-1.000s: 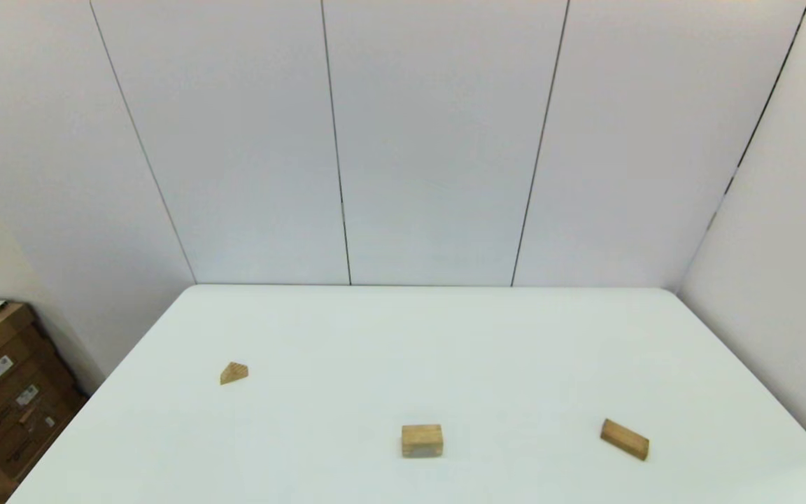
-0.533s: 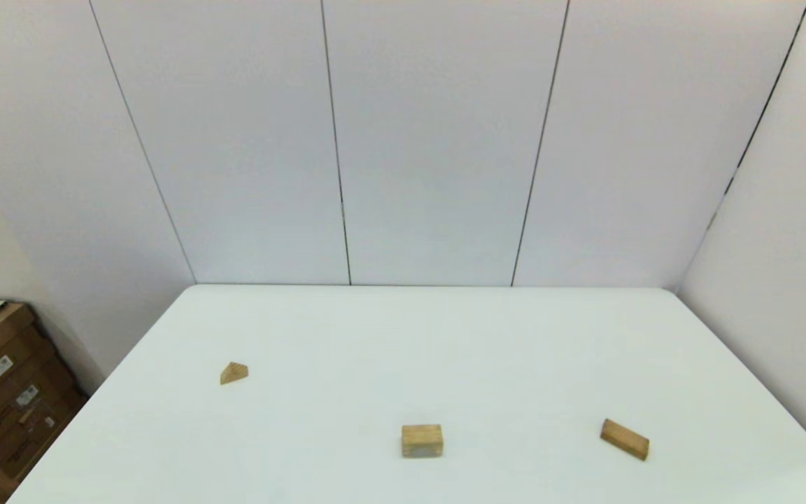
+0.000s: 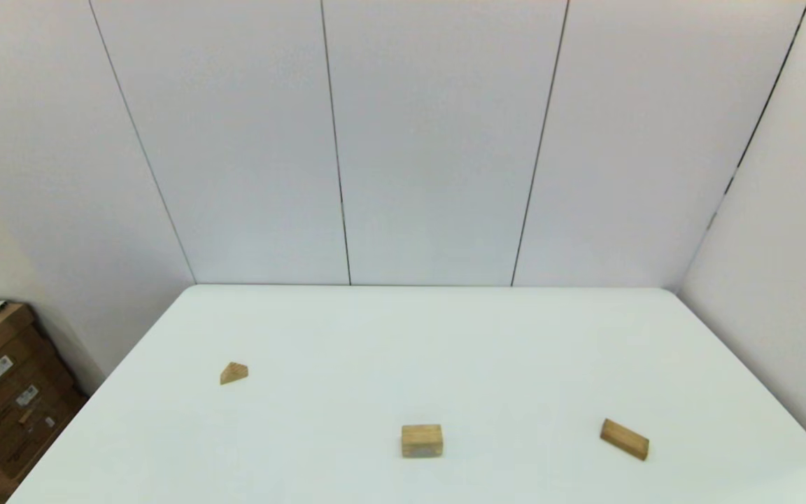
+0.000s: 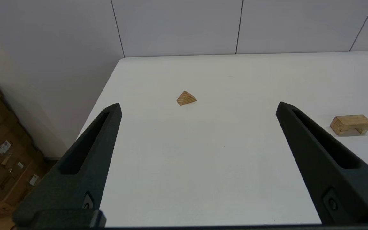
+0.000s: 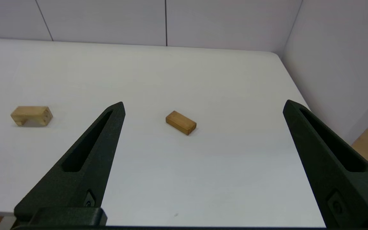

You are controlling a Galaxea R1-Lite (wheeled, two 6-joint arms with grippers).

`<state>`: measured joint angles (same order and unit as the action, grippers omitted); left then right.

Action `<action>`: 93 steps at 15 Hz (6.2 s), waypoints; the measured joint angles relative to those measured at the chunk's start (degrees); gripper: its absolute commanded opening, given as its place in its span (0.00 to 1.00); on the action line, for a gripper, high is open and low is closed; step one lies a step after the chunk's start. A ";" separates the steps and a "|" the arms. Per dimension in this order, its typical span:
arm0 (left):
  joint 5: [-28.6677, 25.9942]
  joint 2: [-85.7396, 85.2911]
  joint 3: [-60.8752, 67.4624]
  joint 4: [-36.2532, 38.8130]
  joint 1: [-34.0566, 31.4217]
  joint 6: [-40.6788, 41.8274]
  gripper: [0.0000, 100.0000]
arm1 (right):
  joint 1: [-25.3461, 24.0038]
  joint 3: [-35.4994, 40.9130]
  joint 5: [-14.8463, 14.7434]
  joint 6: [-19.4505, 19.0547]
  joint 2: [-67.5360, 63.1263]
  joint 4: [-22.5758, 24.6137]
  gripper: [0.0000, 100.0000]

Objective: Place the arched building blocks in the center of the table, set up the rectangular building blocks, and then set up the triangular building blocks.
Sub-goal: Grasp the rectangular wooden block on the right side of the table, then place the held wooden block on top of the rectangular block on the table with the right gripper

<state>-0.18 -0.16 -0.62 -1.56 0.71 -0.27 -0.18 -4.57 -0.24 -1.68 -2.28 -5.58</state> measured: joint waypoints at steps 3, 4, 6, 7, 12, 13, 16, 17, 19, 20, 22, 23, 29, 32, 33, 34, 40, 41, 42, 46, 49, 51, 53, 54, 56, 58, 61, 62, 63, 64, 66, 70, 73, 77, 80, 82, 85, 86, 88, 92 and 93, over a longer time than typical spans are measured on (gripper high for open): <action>0.02 0.02 0.00 0.00 -0.02 0.00 1.00 | -0.02 -9.59 -0.96 3.46 -12.39 -2.27 1.00; 0.02 0.02 0.00 0.00 -0.02 0.06 1.00 | 0.00 -12.81 -1.38 4.07 -19.02 -2.66 1.00; 0.02 0.02 0.00 -0.01 -0.02 0.02 1.00 | 0.09 -18.43 -1.76 4.16 -33.09 -2.96 1.00; 0.02 0.02 0.00 0.00 -0.02 0.05 1.00 | 0.11 -21.42 -1.46 3.88 -41.16 -3.12 1.00; 0.00 0.05 0.00 -0.01 0.00 0.02 1.00 | 0.80 -37.07 1.97 -4.66 -75.23 -3.78 1.00; 0.00 0.05 0.00 -0.01 0.00 0.05 1.00 | 1.02 -39.74 2.55 -8.90 -80.63 -4.01 1.00; 0.00 0.05 0.00 -0.01 0.00 0.02 1.00 | 3.29 -45.73 6.13 -21.27 -92.32 -6.46 1.00; 0.02 0.05 0.00 -0.01 0.00 0.05 1.00 | 5.02 -47.82 8.27 -25.62 -95.18 -8.91 1.00; 0.00 0.06 0.00 0.00 -0.02 0.05 1.00 | 8.12 -50.71 11.59 -35.57 -99.12 -14.88 1.00; 0.00 0.06 0.00 -0.01 0.00 0.05 1.00 | 9.08 -51.90 12.18 -40.29 -100.28 -17.31 1.00; 0.02 0.06 0.00 -0.01 -0.02 0.02 1.00 | 10.00 -53.00 12.51 -47.90 -102.32 -19.36 1.00; 0.00 0.06 0.00 -0.01 0.00 0.05 1.00 | 10.11 -53.22 12.48 -50.80 -103.45 -19.52 1.00; 0.02 0.09 0.00 -0.01 0.00 0.02 1.00 | 4.92 -52.35 12.09 -52.46 -109.81 -19.14 1.00; 0.00 0.09 0.00 0.00 0.00 0.05 1.00 | 1.94 -52.09 11.13 -52.33 -112.78 -16.46 1.00; 0.00 0.09 0.00 -0.01 0.00 0.05 1.00 | 1.22 -51.79 10.47 -52.26 -113.79 -14.20 1.00; 0.00 0.09 0.00 -0.01 0.00 0.02 1.00 | 0.60 -51.26 9.72 -52.09 -114.95 -11.19 1.00; 0.02 0.09 0.00 -0.01 0.00 0.02 1.00 | -0.89 -47.82 8.29 -50.91 -120.35 -1.68 1.00; 0.02 0.09 0.00 -0.01 0.00 0.02 1.00 | -0.91 -47.76 7.46 -50.91 -120.78 -1.58 1.00; 0.00 0.09 0.00 -0.01 0.00 0.05 1.00 | -0.91 -47.74 6.88 -50.91 -121.11 -1.57 1.00; 0.00 0.09 0.00 -0.01 0.00 0.02 1.00 | -0.04 -47.98 6.58 -50.82 -122.25 -0.34 1.00; 0.00 0.09 0.00 -0.01 0.00 0.02 1.00 | 0.18 -47.82 6.61 -50.82 -122.53 -0.28 1.00; 0.00 0.09 0.00 -0.01 0.00 0.02 1.00 | 0.28 -47.82 6.61 -50.80 -122.59 -0.26 0.00; 0.02 0.09 0.00 0.00 0.00 0.02 1.00 | 0.28 -47.80 6.61 -50.77 -122.64 -0.28 0.00; 0.00 0.09 0.00 0.00 0.00 0.05 1.00 | 0.28 -47.80 6.61 -50.82 -122.69 -0.26 0.00; 0.02 0.09 0.00 -0.01 0.00 0.02 1.00 | 0.26 -47.80 6.68 -50.76 -122.72 -0.26 0.00; 0.00 0.09 0.00 -0.01 0.00 0.05 1.00 | 0.28 -47.74 6.61 -50.77 -122.77 -0.26 0.00; 0.02 0.09 0.00 -0.01 0.00 0.05 1.00 | 0.28 -47.82 6.61 -50.82 -122.92 -0.23 0.00; 0.02 0.09 0.00 -0.01 0.00 0.05 1.00 | 0.28 -47.91 6.68 -50.85 -122.99 -0.22 0.00; 0.00 0.09 0.00 -0.01 0.00 0.05 1.00 | 0.28 -47.96 6.68 -50.80 -123.03 -0.22 0.00; 0.00 0.09 0.00 -0.01 0.00 0.02 1.00 | 0.28 -47.98 6.74 -50.82 -122.99 -0.34 0.00; 0.02 0.09 0.00 0.00 0.00 0.05 1.00 | -0.09 -48.02 6.99 -50.77 -122.39 -0.80 0.00; 0.00 0.09 0.00 0.00 0.00 0.05 1.00 | -7.41 -49.77 8.40 -48.92 -114.81 -4.50 0.00; 0.02 0.09 0.00 -0.01 0.00 0.02 1.00 | -18.20 -59.87 8.97 -46.10 -109.37 -15.88 0.00; 0.00 0.09 0.00 0.00 0.00 0.02 1.00 | -30.29 -71.30 8.89 -42.75 -111.58 -24.78 0.00; 0.02 0.09 0.00 -0.01 0.00 0.00 1.00 | -35.39 -76.33 8.68 -41.69 -116.85 -25.17 0.00; 0.00 0.09 0.00 -0.01 0.00 0.02 1.00 | -37.44 -78.97 8.70 -41.58 -120.05 -25.28 0.00; 0.00 0.09 0.00 0.00 0.00 0.05 1.00 | -38.24 -82.44 8.09 -40.53 -124.01 -25.45 0.00; 0.00 0.09 0.00 -0.01 0.00 0.05 1.00 | -38.49 -83.65 7.92 -40.16 -125.28 -25.89 0.00; -0.02 0.09 0.00 0.00 0.00 0.02 1.00 | -39.18 -85.46 7.84 -39.88 -127.43 -27.01 0.00; 0.00 0.09 0.00 -0.01 0.00 0.02 1.00 | -40.30 -87.21 7.74 -39.80 -130.22 -27.19 0.00; 0.02 0.09 0.00 -0.01 0.00 0.05 1.00 | -40.45 -87.60 7.74 -39.79 -130.74 -27.19 0.00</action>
<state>-0.16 -0.07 -0.62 -1.57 0.71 -0.22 -40.63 -92.17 7.50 -41.47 -133.02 -32.77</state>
